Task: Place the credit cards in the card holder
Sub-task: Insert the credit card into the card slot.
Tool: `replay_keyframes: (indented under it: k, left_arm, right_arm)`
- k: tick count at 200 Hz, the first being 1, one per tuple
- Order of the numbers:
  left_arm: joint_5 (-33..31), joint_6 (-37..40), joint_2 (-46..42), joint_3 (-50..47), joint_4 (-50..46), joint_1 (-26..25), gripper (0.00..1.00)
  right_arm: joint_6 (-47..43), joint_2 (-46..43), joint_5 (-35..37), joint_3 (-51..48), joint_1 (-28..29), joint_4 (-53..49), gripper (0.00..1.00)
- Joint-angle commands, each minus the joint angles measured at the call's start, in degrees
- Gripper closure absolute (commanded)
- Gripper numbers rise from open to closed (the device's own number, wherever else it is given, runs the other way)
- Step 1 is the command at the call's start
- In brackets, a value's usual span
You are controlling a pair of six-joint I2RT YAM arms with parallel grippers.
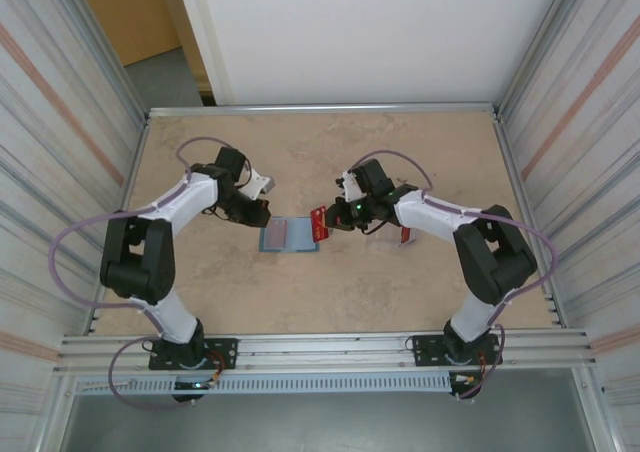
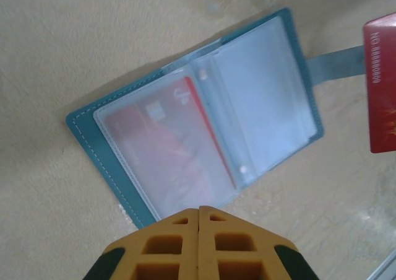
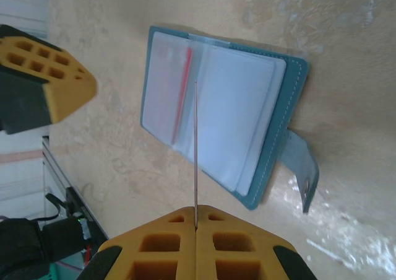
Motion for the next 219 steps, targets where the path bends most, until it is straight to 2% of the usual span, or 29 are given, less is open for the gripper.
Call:
replay_keyframes:
  k: [1,21,42,77,115,219]
  left_arm:
    - [1.91,0.36,3.1,1.51,-1.57,-0.15,1.0]
    - [4.28,0.29,5.84,2.65,-2.43,-0.93,1.0]
    - [1.89,1.41,7.11,2.65,-2.15,-1.64,1.0]
    - [3.21,1.32,8.89,2.6,-2.13,-1.8,1.0]
    - [0.76,1.62,10.93,2.12,-2.03,-1.39,1.0]
    - [1.04,1.55,10.34,1.0,-1.34,-0.73,1.0]
  right_arm:
    - [2.99,3.32,-4.14,1.89,0.16,6.16,1.0]
    - [3.89,6.12,-5.84,3.47,0.61,7.01,1.0]
    - [3.52,7.09,-7.02,4.31,1.26,7.45,1.0]
    - [4.1,10.46,-9.49,5.18,1.78,8.6,1.0]
    - [4.46,13.34,-10.62,6.57,2.6,9.12,1.0]
    - [4.93,18.91,-12.12,9.13,3.69,8.75,1.0]
